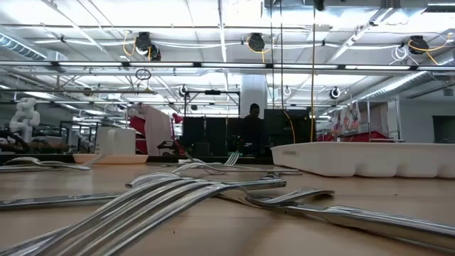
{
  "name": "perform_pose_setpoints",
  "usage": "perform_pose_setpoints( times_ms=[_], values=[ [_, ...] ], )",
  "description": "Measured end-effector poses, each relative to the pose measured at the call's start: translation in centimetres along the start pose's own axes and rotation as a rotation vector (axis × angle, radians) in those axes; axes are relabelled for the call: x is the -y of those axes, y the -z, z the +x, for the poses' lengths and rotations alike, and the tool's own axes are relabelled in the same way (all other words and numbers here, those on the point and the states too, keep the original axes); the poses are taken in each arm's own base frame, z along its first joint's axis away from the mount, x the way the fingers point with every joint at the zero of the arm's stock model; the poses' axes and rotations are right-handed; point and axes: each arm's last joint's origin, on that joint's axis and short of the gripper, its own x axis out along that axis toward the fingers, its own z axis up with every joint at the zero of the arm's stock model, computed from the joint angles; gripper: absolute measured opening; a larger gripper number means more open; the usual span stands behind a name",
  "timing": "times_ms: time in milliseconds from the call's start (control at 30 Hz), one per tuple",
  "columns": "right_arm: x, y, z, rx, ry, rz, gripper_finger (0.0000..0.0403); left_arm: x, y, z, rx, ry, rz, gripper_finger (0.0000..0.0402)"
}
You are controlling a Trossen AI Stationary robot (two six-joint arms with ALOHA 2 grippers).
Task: Sort silverware
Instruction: Put the silver spoon into the white silverware tray
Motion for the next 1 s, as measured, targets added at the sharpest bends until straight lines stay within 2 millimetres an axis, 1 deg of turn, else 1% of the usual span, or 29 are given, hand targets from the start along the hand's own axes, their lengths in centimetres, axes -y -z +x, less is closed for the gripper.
perform_pose_setpoints(
  times_ms=[33, 100, 200, 267, 333, 433, 500, 600, 667, 700, 800, 867, 933, 1000],
  values=[
    [0.3, -0.3, 0.2, 0.058, -0.024, 0.069, 0.0, -0.1, -0.2, 0.6, 0.042, 0.035, -0.005, 0.0017],
    [0.5, -0.8, 0.4, 0.206, -0.133, 0.263, 0.0, -0.3, -0.3, 1.7, 0.107, 0.107, -0.023, 0.0017],
    [0.2, -1.3, 0.7, 0.384, -0.39, 0.533, 0.0, -0.6, 0.0, 3.0, 0.139, 0.196, -0.062, 0.0017],
    [-0.3, -1.3, 0.8, 0.498, -0.601, 0.631, 0.0, -0.8, 0.4, 3.6, 0.143, 0.21, -0.075, 0.0017],
    [-0.9, -0.5, 1.2, 0.555, -0.761, 0.721, 0.0, -1.1, 0.8, 4.2, 0.145, 0.204, -0.072, 0.0017],
    [-2.0, 1.8, 1.6, 0.613, -0.929, 0.925, 0.0, -1.7, 1.4, 5.0, 0.158, 0.188, -0.096, 0.0017],
    [-2.4, 3.5, 1.1, 0.738, -0.997, 1.09, 0.0, -2.2, 1.5, 5.5, 0.168, 0.191, -0.137, 0.0017],
    [-2.6, 7.1, -0.4, 1.03, -0.965, 1.35, 0.0, -3.0, 1.9, 6.2, 0.157, 0.202, -0.189, 0.0017],
    [-3.0, 10.3, -1.5, 1.188, -0.884, 1.536, 0.0, -3.6, 2.2, 6.6, 0.141, 0.197, -0.212, 0.0017],
    [-3.7, 11.9, -1.9, 1.179, -0.859, 1.63, 0.0, -3.8, 2.3, 6.8, 0.138, 0.191, -0.222, 0.0017],
    [-5.0, 14.7, -2.5, 0.976, -0.8, 1.903, 0.0, -4.7, 2.8, 7.3, 0.129, 0.161, -0.232, 0.0017],
    [-5.2, 15.3, -2.6, 0.918, -0.762, 2.005, 0.0, -5.3, 3.1, 7.8, 0.137, 0.146, -0.244, 0.0017],
    [-5.6, 15.3, -2.5, 0.87, -0.808, 2.018, 0.0, -6.1, 3.4, 8.5, 0.13, 0.122, -0.268, 0.0017],
    [-6.1, 14.8, -2.1, 0.791, -0.888, 2.001, 0.0, -7.2, 3.8, 9.4, 0.114, 0.106, -0.305, 0.0017]
  ],
)
